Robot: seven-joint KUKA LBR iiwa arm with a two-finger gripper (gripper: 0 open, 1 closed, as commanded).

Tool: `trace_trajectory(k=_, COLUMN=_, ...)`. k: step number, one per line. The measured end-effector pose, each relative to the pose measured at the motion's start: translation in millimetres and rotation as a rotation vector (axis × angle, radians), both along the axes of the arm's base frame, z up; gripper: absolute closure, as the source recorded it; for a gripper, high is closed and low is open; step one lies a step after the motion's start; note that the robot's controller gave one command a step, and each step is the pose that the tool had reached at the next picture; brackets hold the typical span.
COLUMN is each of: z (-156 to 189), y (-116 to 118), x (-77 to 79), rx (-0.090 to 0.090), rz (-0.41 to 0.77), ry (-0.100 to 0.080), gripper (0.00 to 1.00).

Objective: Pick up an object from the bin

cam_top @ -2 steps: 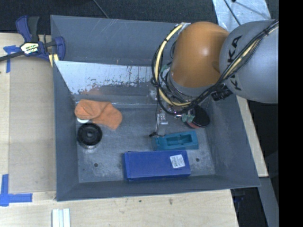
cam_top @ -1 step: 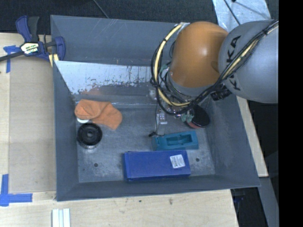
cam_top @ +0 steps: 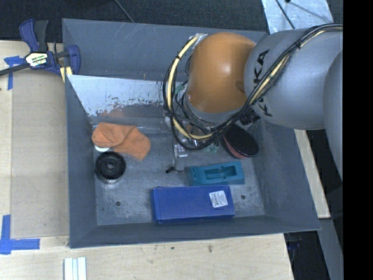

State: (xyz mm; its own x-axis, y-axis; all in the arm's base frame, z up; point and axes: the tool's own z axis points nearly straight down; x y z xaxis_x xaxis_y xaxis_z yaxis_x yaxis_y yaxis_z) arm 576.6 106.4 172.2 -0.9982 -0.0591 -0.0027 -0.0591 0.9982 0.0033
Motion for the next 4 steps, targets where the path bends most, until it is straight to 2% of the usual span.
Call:
trace_trajectory(k=1, z=-26, y=7, x=10.8, rx=-0.007, rz=0.004, ry=-0.003, gripper=0.0)
trace_trajectory(k=2, z=-58, y=60, x=42.9, rx=-0.001, rz=0.055, ry=-0.005, gripper=0.0)
trace_trajectory(k=3, z=-68, y=74, x=39.5, rx=-0.003, rz=0.094, ry=0.002, gripper=0.0)
trace_trajectory(k=4, z=-69, y=76, x=30.0, rx=-0.003, rz=0.14, ry=0.0, gripper=0.0)
